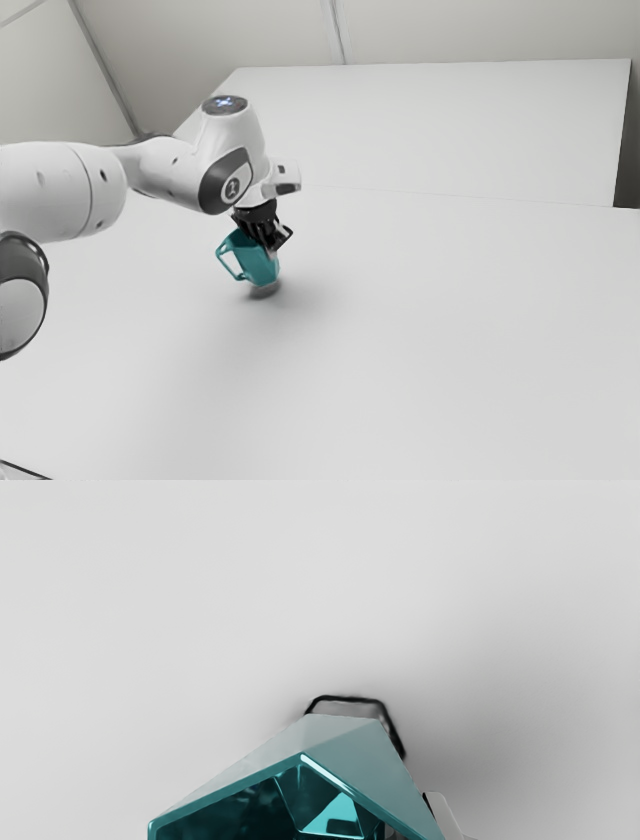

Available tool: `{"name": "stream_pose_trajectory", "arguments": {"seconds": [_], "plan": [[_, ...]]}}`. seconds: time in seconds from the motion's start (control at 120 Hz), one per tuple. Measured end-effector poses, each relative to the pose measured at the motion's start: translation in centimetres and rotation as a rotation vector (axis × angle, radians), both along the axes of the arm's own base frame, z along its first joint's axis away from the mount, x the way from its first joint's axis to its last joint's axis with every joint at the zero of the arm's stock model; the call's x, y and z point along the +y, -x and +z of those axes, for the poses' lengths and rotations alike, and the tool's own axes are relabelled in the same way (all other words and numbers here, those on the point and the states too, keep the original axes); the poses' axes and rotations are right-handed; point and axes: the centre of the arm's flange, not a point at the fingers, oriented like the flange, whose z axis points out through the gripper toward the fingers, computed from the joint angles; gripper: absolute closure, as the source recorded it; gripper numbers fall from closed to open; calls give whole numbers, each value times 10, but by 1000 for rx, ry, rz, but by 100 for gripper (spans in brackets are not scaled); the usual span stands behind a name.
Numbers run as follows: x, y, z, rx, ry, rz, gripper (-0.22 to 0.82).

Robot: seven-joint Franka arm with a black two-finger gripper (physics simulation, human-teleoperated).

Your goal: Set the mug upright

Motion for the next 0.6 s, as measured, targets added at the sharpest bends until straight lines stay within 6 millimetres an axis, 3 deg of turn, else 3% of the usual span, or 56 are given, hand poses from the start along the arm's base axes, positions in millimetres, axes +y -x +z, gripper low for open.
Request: {"name": "stream_pose_trajectory", "arguments": {"seconds": [0.175, 0.467, 0.6], "plan": [[-14, -6, -20, -1, 6, 40, 78], [-17, -8, -27, -9, 37, 114, 78], [-16, -9, -27, -9, 53, 137, 49]]}}
